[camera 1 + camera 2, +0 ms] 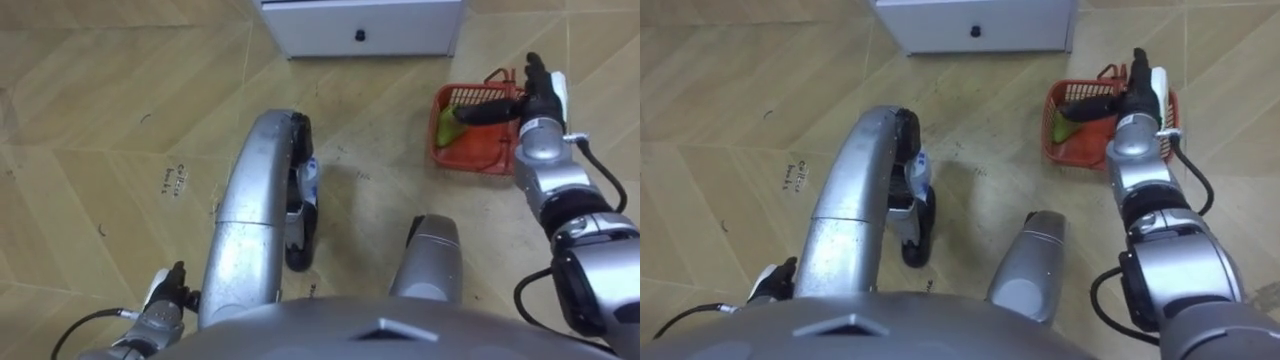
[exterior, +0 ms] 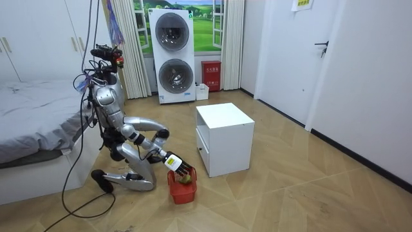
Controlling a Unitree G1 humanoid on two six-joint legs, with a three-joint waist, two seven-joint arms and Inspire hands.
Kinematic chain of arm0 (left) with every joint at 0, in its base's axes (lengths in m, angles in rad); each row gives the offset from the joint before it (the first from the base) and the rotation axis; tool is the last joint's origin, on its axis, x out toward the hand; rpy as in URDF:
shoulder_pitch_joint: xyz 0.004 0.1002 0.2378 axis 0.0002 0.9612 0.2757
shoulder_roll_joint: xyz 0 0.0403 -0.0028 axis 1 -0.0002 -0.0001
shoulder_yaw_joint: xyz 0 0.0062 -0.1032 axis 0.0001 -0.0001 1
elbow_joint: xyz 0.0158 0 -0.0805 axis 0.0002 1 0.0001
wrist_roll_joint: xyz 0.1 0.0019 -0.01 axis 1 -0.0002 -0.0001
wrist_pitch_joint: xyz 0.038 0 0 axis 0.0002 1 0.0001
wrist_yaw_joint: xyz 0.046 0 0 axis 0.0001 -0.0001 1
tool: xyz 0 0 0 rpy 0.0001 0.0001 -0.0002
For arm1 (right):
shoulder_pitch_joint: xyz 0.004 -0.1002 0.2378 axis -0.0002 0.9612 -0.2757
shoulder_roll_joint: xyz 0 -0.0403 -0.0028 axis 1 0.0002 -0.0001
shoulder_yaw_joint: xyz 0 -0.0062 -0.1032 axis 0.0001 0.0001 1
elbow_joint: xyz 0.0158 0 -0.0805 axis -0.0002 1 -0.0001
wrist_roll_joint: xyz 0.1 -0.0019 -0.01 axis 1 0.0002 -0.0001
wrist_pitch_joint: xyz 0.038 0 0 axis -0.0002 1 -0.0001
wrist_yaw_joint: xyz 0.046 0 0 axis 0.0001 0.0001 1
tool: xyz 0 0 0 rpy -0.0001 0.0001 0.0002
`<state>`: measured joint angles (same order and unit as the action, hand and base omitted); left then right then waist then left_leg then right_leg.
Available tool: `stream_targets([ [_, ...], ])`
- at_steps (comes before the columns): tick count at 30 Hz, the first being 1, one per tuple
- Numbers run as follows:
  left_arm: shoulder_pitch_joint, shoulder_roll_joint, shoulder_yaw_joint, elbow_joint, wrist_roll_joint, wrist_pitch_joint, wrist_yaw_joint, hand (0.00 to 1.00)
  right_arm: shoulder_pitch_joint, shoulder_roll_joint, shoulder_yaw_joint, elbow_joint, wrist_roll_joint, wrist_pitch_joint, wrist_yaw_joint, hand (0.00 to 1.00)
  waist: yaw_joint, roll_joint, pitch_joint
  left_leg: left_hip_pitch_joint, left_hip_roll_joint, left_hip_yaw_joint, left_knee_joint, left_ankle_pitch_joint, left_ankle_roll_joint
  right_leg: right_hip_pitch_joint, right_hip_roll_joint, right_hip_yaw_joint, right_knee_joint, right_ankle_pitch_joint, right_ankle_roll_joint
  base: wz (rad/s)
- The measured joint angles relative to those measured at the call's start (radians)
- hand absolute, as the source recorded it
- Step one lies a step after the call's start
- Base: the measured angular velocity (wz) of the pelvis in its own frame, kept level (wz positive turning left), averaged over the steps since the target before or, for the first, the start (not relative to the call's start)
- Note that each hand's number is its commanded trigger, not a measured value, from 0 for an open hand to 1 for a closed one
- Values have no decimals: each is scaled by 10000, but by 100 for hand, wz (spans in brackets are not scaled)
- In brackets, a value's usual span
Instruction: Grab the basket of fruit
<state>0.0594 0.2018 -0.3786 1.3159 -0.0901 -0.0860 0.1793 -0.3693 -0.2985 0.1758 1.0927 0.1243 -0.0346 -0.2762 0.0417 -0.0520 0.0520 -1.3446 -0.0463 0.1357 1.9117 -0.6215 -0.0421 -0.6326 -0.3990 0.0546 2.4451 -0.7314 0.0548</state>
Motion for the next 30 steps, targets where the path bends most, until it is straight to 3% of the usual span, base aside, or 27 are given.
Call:
stream_targets([
  [17, 4, -2, -96, -121, -138, 11, 1, 0, 17, -127, 11, 383, 353, 110, 74, 0, 188, 5, -1, -148, -5, 25, -12, 2, -4, -155, -18, 10, -11, -2, 3, 0],
  [18, -3, -2, -96, -124, -138, 11, 1, 0, 16, -129, 10, 383, 353, 110, 74, 15, 188, 5, -1, -150, -6, 28, -12, 2, -4, -156, -19, 10, -16, -2, 3, 0],
  [19, -3, -2, -96, -127, -138, 11, 1, 0, 17, -127, 11, 384, 354, 110, 74, 65, 188, 4, -1, -151, -6, 31, -12, 2, -5, -157, -20, 10, -17, -2, 3, 0],
  [20, -3, -2, -96, -127, -137, 10, 1, 0, 22, -128, 10, 385, 353, 110, 74, 100, 187, 4, -1, -150, -7, 33, -13, 2, -5, -159, -24, 10, -16, -2, 4, 0],
  [30, 61, -4, -192, -122, -64, -4, 1, 0, 349, -258, -6, 487, 366, 111, 70, 100, 192, 4, -1, -127, -20, 159, -75, 7, -13, -187, -163, 59, -7, -4, 6, 1],
])
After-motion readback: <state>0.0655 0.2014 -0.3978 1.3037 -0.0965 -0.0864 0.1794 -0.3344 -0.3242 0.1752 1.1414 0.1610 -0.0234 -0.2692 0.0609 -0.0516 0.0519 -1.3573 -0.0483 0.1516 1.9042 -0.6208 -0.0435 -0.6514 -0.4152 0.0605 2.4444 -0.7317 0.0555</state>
